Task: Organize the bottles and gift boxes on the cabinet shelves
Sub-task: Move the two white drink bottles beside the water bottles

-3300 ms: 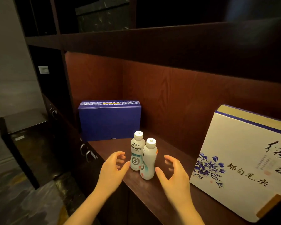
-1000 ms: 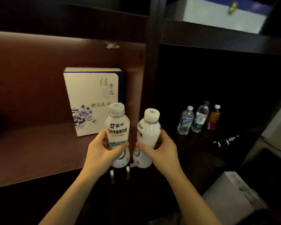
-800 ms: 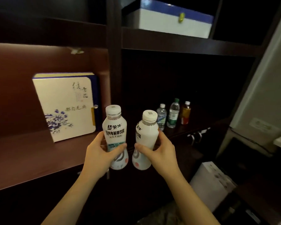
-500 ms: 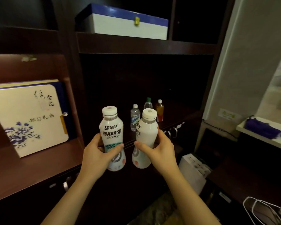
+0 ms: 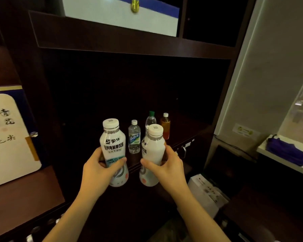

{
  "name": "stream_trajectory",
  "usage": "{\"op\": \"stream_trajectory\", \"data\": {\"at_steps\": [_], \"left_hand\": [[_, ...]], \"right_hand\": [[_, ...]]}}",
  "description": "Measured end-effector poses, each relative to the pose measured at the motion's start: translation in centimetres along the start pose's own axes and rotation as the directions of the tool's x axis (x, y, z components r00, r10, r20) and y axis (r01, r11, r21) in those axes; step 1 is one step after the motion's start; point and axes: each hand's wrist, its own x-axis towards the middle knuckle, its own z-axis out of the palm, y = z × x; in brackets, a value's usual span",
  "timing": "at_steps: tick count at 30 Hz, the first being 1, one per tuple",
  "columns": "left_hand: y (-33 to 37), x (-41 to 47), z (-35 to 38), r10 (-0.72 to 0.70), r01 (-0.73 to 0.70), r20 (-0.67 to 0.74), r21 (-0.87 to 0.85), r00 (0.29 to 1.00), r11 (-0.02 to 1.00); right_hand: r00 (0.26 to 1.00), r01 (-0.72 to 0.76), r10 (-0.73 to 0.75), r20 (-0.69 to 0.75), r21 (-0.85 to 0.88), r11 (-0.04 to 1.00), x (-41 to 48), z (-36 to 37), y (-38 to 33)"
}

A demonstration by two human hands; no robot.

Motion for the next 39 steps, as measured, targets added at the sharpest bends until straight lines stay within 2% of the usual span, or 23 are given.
{"op": "stream_trajectory", "data": {"at_steps": [16,22,26,39], "left_hand": [[-8.8,8.8,-0.7,-0.178,0.182,-0.155,0.013,0.972,0.983],[-11.3,10.5,0.0,-0.289,0.287,-0.251,-0.048,0.924,0.957],[-12.7,11.7,0.8,-0.343,0.352,-0.309,-0.028,0.887,0.935],[-16.1,11.6,2.3,-0.394,0.45,-0.446,0.024,0.804,0.892]], "right_hand": [[0.978,-0.066,0.067,0.198,-0.014,0.998,12.4,9.0,6.2],[0.955,-0.077,0.065,0.29,0.029,0.997,15.8,12.5,8.3],[0.937,-0.081,0.066,0.343,0.029,0.996,17.6,14.3,10.0],[0.855,-0.173,0.138,0.499,0.023,0.985,21.1,17.6,15.3]]}}
